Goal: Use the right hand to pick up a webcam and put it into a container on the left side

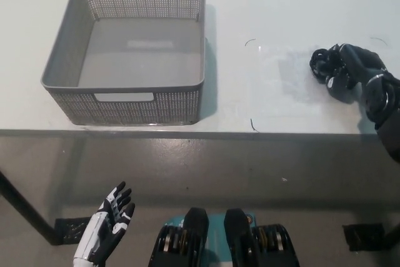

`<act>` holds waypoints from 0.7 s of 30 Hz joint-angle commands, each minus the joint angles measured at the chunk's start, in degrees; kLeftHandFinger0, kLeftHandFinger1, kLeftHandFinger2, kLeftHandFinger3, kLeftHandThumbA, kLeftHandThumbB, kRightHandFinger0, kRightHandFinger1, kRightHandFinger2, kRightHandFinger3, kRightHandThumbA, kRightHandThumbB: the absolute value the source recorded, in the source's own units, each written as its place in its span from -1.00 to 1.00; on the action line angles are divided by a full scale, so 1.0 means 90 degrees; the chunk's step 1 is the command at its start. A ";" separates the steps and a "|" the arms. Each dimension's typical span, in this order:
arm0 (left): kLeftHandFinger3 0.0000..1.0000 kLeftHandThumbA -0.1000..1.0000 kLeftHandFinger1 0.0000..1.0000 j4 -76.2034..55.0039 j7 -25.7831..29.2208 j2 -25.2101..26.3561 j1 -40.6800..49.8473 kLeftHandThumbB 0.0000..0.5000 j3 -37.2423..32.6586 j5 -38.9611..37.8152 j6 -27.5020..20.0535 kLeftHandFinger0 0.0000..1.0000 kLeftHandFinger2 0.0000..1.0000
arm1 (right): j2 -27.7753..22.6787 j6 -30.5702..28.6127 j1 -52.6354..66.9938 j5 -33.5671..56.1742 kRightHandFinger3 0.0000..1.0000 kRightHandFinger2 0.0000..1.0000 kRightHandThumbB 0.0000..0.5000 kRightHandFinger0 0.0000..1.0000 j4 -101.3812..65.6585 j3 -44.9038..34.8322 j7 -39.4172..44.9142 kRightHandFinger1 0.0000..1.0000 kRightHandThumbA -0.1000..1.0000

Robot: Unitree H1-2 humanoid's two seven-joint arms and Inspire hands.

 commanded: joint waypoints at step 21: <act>1.00 0.39 1.00 -0.0100 -0.0018 0.0006 -0.0066 -0.99 -0.0047 0.0033 -0.0181 1.00 1.00 | -0.0070 -0.0924 -0.0608 0.1220 0.80 0.62 -0.43 -1.00 -0.2000 -0.1481 -0.0784 -0.16 -1.00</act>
